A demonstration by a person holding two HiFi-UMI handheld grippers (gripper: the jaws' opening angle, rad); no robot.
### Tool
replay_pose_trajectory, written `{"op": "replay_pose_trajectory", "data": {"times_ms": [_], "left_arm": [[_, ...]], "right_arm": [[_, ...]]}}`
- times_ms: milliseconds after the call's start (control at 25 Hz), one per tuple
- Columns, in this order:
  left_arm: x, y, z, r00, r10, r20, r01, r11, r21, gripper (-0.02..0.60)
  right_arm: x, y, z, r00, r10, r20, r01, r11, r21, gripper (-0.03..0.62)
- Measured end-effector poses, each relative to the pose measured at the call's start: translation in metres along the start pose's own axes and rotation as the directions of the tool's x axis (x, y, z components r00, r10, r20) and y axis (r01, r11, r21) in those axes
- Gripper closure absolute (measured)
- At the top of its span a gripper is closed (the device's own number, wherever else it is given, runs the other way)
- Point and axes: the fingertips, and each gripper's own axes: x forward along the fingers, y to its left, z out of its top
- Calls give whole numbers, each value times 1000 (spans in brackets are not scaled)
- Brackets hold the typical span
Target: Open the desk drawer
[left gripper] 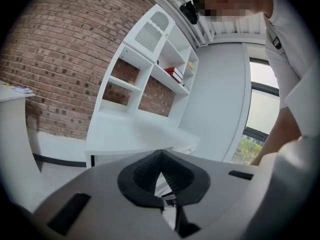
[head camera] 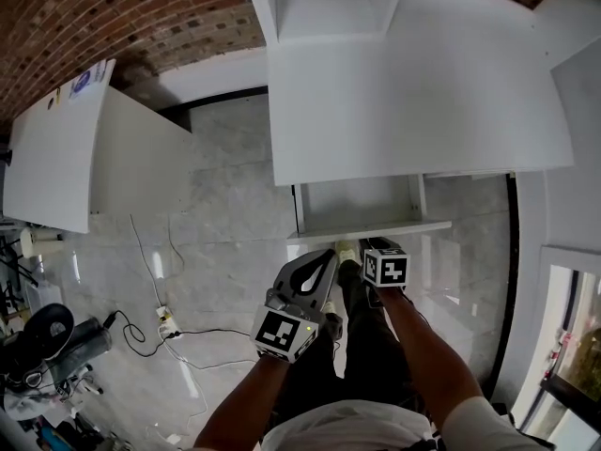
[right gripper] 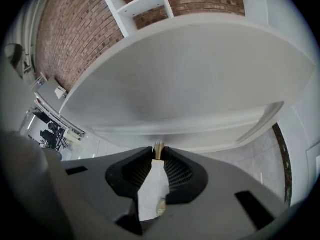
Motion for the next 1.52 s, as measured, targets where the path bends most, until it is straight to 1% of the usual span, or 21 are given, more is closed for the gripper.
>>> {"op": "replay_pose_trajectory", "data": {"times_ms": [240, 400, 520, 680, 960, 1240, 1520], "left_arm": [[-23, -21, -14, 999, -29, -15, 30, 999, 15, 569], [-36, -31, -12, 999, -34, -18, 35, 999, 36, 569], [-45, -39, -17, 999, -43, -29, 44, 998, 48, 569], [-54, -48, -15, 999, -48, -14, 49, 997, 61, 569], [-67, -64, -20, 998, -54, -25, 56, 996, 67, 569], [-76, -75, -22, 998, -56, -29, 58, 996, 72, 569], [-79, -79, -21, 998, -58, -31, 60, 995, 84, 569]], "right_arm": [[-12, 3, -28, 1000, -1, 1, 1, 1000, -5, 514], [-20, 5, -47, 1000, -10, -3, 10, 1000, 2, 513], [-29, 4, -60, 1000, -27, -4, 27, 1000, 3, 514], [-32, 6, -75, 1000, -17, -7, 17, 1000, 1, 514], [-43, 5, -98, 1000, -31, -7, 31, 999, 12, 516], [-49, 7, -114, 1000, -23, -17, 24, 1000, 20, 514], [-50, 7, -115, 1000, -10, -20, 10, 1000, 21, 514]]}}
